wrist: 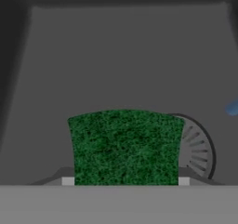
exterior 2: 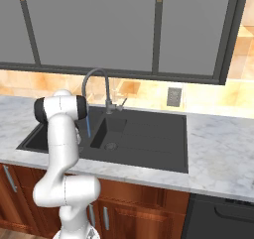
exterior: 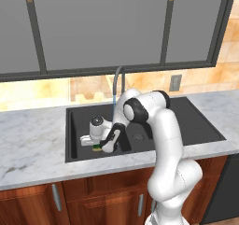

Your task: Soak the sponge with water for a few seconds and then drop it inside the sink.

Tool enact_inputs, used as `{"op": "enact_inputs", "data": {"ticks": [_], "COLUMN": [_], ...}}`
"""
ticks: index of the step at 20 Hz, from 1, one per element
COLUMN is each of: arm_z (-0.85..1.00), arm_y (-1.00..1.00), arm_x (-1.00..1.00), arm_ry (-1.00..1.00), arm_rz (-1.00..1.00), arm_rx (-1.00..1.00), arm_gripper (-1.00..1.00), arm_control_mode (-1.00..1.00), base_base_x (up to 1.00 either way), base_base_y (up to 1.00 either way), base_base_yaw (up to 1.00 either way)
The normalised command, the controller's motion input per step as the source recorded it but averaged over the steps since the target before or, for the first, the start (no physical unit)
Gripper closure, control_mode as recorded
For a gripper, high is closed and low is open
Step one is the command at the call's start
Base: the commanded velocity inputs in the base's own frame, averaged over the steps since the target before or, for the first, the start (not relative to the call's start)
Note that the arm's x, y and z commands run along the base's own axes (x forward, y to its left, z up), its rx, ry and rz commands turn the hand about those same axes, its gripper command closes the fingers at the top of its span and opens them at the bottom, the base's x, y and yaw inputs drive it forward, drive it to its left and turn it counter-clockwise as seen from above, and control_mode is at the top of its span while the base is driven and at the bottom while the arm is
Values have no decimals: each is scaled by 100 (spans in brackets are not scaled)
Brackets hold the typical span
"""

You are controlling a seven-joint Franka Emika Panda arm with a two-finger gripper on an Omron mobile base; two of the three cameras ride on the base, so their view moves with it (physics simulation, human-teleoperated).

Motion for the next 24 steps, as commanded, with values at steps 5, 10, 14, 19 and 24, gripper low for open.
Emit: {"op": "enact_inputs", "data": {"ticks": [5,10,14,19,24], "arm_z": [0,9,39,60,59], "arm_y": [0,0,0,0,0], "arm_x": [0,-8,-10,-16,-8], "arm_ry": [0,0,0,0,0], "arm_rz": [0,0,0,0,0], "arm_rx": [0,0,0,0,0], "arm_gripper": [-100,-100,-100,-100,-100], "arm_control_mode": [-100,-100,-100,-100,-100], "base_base_x": [0,0,0,0,0], "base_base_y": [0,0,0,0,0], "base_base_yaw": [0,0,0,0,0]}}
